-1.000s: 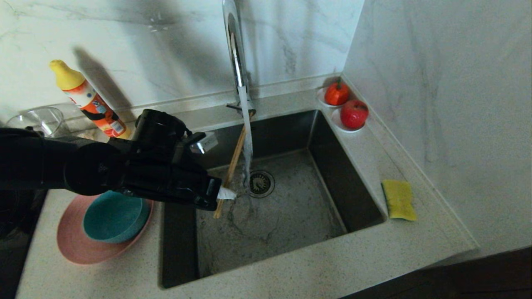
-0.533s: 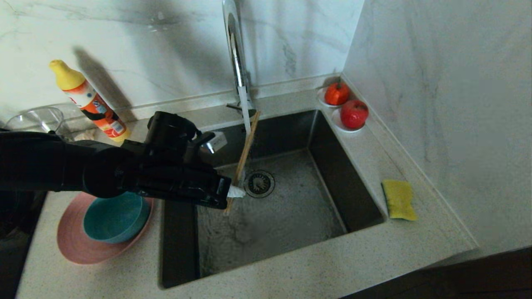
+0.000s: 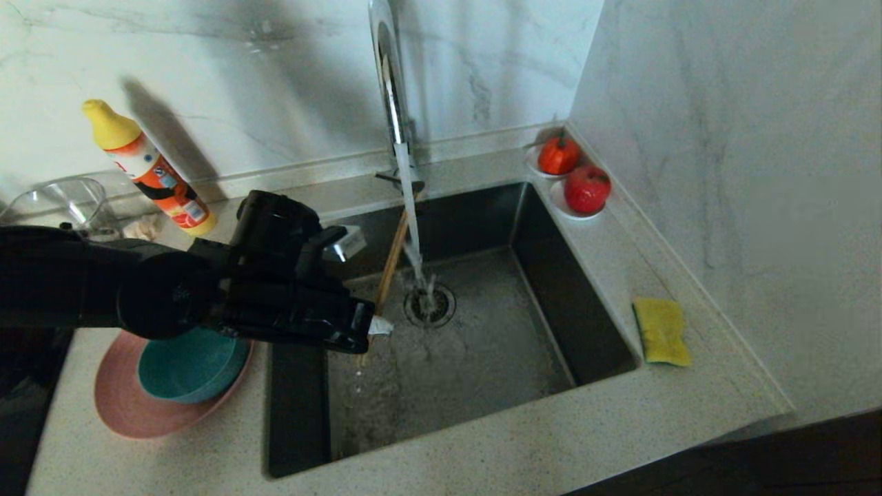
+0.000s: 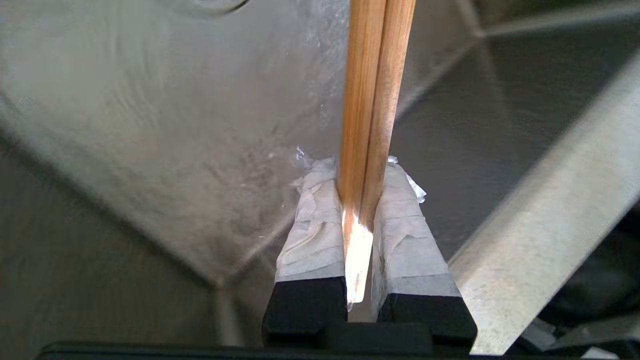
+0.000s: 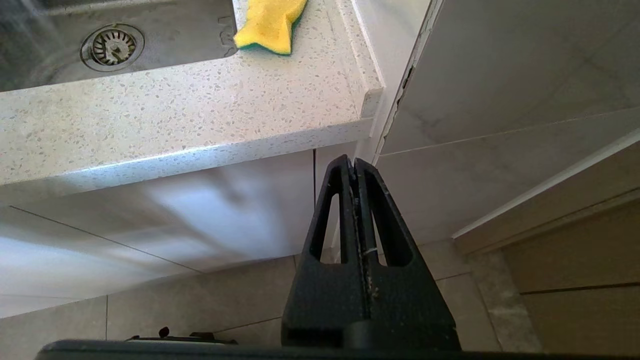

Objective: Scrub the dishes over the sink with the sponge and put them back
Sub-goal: Rinse the chopsticks

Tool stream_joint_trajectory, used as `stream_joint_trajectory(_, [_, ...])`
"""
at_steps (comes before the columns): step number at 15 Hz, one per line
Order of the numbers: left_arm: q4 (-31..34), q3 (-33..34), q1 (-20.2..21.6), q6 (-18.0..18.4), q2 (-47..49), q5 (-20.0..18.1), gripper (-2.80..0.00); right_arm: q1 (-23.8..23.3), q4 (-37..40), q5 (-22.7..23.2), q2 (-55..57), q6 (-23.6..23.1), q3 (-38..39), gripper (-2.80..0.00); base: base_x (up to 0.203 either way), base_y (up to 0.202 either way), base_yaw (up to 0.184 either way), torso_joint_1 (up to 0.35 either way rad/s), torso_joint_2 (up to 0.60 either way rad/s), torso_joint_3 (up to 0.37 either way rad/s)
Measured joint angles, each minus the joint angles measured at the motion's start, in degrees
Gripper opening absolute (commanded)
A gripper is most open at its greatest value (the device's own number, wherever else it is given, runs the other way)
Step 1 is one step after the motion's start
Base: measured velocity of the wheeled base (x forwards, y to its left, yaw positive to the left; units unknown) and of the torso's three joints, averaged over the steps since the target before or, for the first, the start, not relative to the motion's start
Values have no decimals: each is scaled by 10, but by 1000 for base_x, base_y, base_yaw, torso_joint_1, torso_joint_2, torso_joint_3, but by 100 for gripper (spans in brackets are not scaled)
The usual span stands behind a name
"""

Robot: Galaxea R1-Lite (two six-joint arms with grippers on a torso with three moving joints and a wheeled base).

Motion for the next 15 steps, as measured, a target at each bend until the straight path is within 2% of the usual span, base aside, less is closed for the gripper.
stream_joint_trajectory(2, [3, 19, 2, -21, -21, 9, -280, 0, 0, 0, 0, 0, 0, -280, 0, 0, 0, 0, 0, 0])
stream_joint_trajectory(4, [13, 44, 3, -27, -56, 23, -280, 0, 0, 0, 0, 0, 0, -280, 0, 0, 0, 0, 0, 0])
stream_joint_trajectory(6, [41, 62, 6, -29, -91, 69, -280, 0, 0, 0, 0, 0, 0, -280, 0, 0, 0, 0, 0, 0])
stream_joint_trajectory(10, [149, 72, 10, -51, -155, 156, -280, 0, 0, 0, 0, 0, 0, -280, 0, 0, 0, 0, 0, 0])
stream_joint_trajectory(12, [203, 80, 10, -58, -186, 172, -280, 0, 0, 0, 0, 0, 0, -280, 0, 0, 0, 0, 0, 0])
stream_joint_trajectory(14, [259, 81, 10, -86, -210, 190, -280, 0, 0, 0, 0, 0, 0, -280, 0, 0, 0, 0, 0, 0])
stream_joint_trajectory(15, [265, 81, 10, -99, -219, 194, -280, 0, 0, 0, 0, 0, 0, -280, 0, 0, 0, 0, 0, 0])
